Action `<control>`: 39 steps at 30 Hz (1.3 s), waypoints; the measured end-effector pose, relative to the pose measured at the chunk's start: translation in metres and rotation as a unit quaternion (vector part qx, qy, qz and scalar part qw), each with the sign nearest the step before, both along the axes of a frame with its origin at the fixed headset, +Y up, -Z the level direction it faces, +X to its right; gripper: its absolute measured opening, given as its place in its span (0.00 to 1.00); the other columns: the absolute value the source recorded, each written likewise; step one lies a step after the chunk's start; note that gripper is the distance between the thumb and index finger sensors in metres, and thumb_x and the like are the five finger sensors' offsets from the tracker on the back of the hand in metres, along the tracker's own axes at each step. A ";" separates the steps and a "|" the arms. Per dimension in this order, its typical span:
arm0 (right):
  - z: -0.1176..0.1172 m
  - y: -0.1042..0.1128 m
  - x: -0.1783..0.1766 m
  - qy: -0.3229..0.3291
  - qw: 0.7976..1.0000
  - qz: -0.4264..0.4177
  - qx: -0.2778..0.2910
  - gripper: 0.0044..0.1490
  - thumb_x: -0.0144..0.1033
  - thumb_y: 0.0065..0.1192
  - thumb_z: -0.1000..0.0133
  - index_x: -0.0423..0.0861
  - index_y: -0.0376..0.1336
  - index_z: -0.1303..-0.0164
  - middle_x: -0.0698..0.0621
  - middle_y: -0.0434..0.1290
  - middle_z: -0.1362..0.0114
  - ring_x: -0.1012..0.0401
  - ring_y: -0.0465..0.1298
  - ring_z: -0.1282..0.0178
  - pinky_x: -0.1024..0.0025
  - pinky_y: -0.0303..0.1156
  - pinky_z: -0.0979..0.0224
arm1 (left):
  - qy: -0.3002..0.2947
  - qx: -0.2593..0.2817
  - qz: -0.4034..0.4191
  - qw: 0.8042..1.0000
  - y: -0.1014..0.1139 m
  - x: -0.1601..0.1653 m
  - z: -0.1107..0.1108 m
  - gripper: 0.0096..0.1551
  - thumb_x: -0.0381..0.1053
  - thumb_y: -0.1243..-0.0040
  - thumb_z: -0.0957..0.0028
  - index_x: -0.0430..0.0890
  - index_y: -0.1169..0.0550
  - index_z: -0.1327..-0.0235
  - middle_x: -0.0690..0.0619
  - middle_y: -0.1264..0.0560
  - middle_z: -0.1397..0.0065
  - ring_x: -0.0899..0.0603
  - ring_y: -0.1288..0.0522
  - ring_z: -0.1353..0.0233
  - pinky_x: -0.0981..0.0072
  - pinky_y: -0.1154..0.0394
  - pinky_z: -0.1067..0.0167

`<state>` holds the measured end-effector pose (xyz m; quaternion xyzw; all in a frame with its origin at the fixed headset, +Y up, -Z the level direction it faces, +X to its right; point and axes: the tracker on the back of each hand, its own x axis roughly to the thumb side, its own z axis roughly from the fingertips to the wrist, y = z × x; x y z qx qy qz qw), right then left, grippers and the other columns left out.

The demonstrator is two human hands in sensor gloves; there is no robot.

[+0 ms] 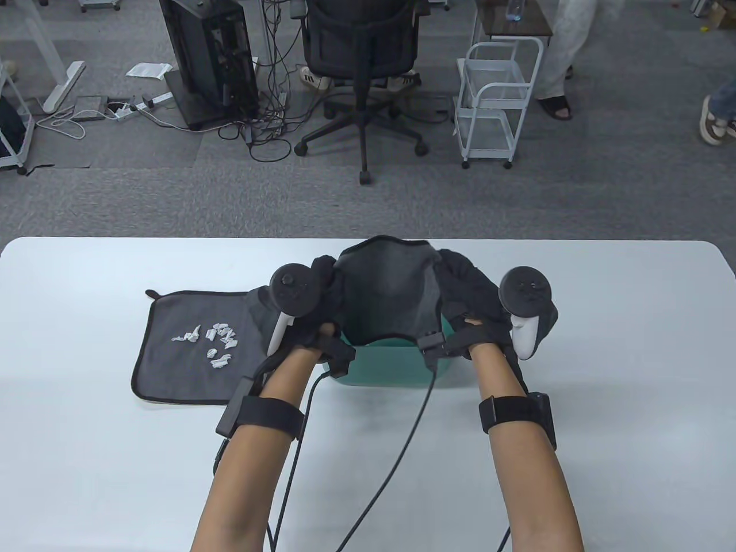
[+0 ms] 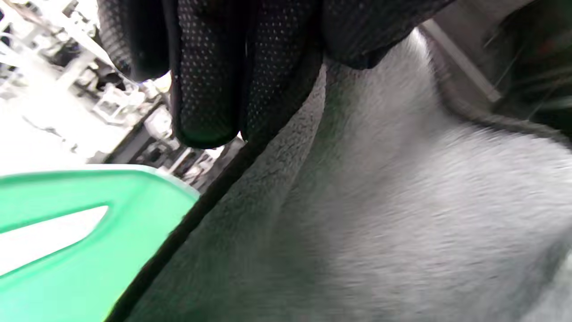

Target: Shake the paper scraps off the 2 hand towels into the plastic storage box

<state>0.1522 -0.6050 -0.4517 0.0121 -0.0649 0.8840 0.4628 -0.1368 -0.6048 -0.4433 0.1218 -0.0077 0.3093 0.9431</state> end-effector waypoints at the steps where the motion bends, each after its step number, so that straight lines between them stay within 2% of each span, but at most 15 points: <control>1: 0.003 0.006 0.002 0.004 0.999 -0.003 0.041 0.24 0.40 0.64 0.37 0.45 0.65 0.33 0.44 0.78 0.31 0.48 0.79 0.43 0.52 0.76 0.44 | 0.017 0.030 -0.017 0.999 0.002 -0.003 0.000 0.25 0.54 0.46 0.44 0.42 0.31 0.39 0.54 0.17 0.46 0.40 0.13 0.44 0.47 0.23 0.37; 2: 0.005 0.007 0.003 -0.016 0.996 -0.052 0.076 0.24 0.40 0.64 0.38 0.44 0.66 0.34 0.44 0.79 0.33 0.48 0.80 0.45 0.53 0.76 0.45 | 0.019 0.028 -0.014 0.999 0.004 -0.005 0.001 0.25 0.54 0.46 0.44 0.43 0.31 0.38 0.55 0.18 0.46 0.41 0.13 0.43 0.48 0.23 0.37; 3: 0.003 0.010 0.000 -0.020 0.984 -0.131 0.116 0.24 0.35 0.67 0.40 0.39 0.68 0.36 0.38 0.80 0.36 0.44 0.80 0.48 0.49 0.75 0.48 | 0.005 0.026 0.009 1.000 0.006 -0.007 0.001 0.25 0.54 0.46 0.44 0.43 0.31 0.38 0.54 0.18 0.45 0.40 0.13 0.43 0.47 0.23 0.36; 5: 0.008 0.014 0.001 0.002 0.994 -0.073 0.079 0.24 0.36 0.66 0.38 0.41 0.67 0.35 0.40 0.79 0.34 0.44 0.79 0.46 0.49 0.75 0.47 | 0.008 0.038 0.037 0.999 0.009 -0.011 0.005 0.25 0.54 0.46 0.43 0.43 0.32 0.37 0.54 0.18 0.44 0.39 0.14 0.41 0.46 0.24 0.35; 6: 0.011 0.018 0.005 -0.026 0.991 -0.067 0.109 0.24 0.39 0.65 0.38 0.43 0.66 0.35 0.42 0.79 0.34 0.47 0.80 0.46 0.52 0.76 0.47 | 0.007 0.050 0.033 0.998 0.013 -0.014 0.008 0.25 0.54 0.47 0.43 0.44 0.32 0.37 0.54 0.18 0.44 0.40 0.14 0.41 0.47 0.24 0.35; 7: 0.012 0.020 0.006 -0.035 0.987 -0.095 0.129 0.24 0.38 0.66 0.39 0.42 0.67 0.36 0.41 0.80 0.35 0.47 0.80 0.48 0.52 0.76 0.48 | 0.003 0.062 0.031 0.998 0.017 -0.016 0.010 0.25 0.54 0.47 0.42 0.44 0.33 0.37 0.55 0.19 0.43 0.40 0.14 0.40 0.47 0.25 0.34; 8: 0.013 0.024 0.005 -0.019 0.984 -0.123 0.126 0.24 0.38 0.66 0.39 0.41 0.67 0.35 0.40 0.79 0.35 0.46 0.80 0.47 0.51 0.75 0.48 | 0.007 0.072 0.028 0.997 0.021 -0.019 0.012 0.25 0.54 0.48 0.42 0.45 0.33 0.36 0.55 0.19 0.43 0.41 0.14 0.40 0.47 0.25 0.34; 14: 0.025 0.046 0.004 -0.017 0.981 -0.106 0.163 0.24 0.38 0.66 0.39 0.42 0.67 0.35 0.41 0.79 0.35 0.46 0.80 0.47 0.51 0.76 0.47 | 0.005 0.095 0.037 0.995 0.044 -0.024 0.025 0.25 0.54 0.48 0.43 0.45 0.33 0.36 0.55 0.19 0.42 0.41 0.14 0.40 0.47 0.24 0.34; 22: 0.046 0.058 0.020 -0.010 0.977 -0.136 0.166 0.24 0.39 0.66 0.39 0.42 0.67 0.36 0.41 0.80 0.35 0.46 0.80 0.48 0.52 0.76 0.48 | -0.034 0.147 0.033 0.988 0.069 -0.016 0.052 0.25 0.53 0.45 0.45 0.43 0.31 0.39 0.53 0.18 0.45 0.39 0.13 0.43 0.46 0.24 0.37; 28: 0.075 0.064 0.042 0.010 0.977 -0.132 0.167 0.24 0.39 0.66 0.39 0.41 0.68 0.36 0.41 0.80 0.36 0.47 0.81 0.49 0.53 0.77 0.50 | -0.059 0.173 0.009 0.983 0.081 -0.004 0.079 0.24 0.52 0.43 0.45 0.43 0.28 0.40 0.52 0.16 0.47 0.38 0.13 0.44 0.45 0.23 0.38; 34: 0.111 0.061 0.063 0.037 0.980 -0.123 0.154 0.24 0.38 0.67 0.39 0.41 0.68 0.36 0.40 0.81 0.37 0.46 0.81 0.51 0.53 0.76 0.50 | -0.094 0.186 -0.019 0.978 0.078 0.011 0.108 0.23 0.53 0.40 0.46 0.43 0.25 0.43 0.51 0.15 0.48 0.36 0.12 0.45 0.43 0.23 0.39; 39: 0.143 0.049 0.079 0.053 0.986 -0.081 0.136 0.24 0.38 0.68 0.39 0.40 0.69 0.37 0.39 0.81 0.38 0.46 0.81 0.52 0.53 0.77 0.52 | -0.134 0.163 -0.017 0.977 0.070 0.028 0.132 0.22 0.52 0.39 0.46 0.43 0.24 0.44 0.50 0.15 0.49 0.35 0.12 0.46 0.42 0.23 0.39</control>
